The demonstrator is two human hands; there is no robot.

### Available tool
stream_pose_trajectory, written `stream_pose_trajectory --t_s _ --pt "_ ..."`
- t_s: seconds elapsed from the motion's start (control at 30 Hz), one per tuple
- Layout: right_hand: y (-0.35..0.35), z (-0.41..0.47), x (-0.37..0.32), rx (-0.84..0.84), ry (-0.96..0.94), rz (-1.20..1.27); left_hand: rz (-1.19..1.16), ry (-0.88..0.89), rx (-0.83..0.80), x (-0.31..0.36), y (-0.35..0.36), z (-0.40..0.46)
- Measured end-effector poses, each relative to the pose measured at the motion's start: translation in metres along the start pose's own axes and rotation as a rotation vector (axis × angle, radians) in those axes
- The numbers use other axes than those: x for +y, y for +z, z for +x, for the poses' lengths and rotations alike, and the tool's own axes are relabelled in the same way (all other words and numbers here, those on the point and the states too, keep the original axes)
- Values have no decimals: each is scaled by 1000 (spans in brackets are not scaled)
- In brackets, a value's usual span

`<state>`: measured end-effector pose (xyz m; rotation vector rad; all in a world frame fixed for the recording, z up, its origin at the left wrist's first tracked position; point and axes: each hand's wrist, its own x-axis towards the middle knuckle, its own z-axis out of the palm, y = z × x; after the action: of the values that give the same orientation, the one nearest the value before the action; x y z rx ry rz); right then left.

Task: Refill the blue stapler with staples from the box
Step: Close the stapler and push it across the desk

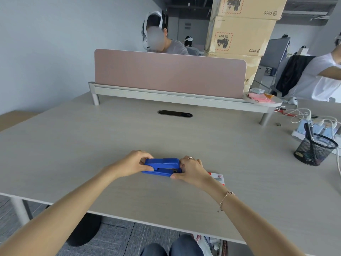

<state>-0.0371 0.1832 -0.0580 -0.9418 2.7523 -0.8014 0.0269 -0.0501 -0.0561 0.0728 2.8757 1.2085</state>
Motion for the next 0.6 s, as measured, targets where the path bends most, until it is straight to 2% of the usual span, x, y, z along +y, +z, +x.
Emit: stream_pose_trajectory --t_s 0.33,0.6 --pt "-22 14 11 29 -66 -72 54 31 22 17 -4 17" --pt "-51 57 39 71 -82 -110 55 55 20 27 -13 77"
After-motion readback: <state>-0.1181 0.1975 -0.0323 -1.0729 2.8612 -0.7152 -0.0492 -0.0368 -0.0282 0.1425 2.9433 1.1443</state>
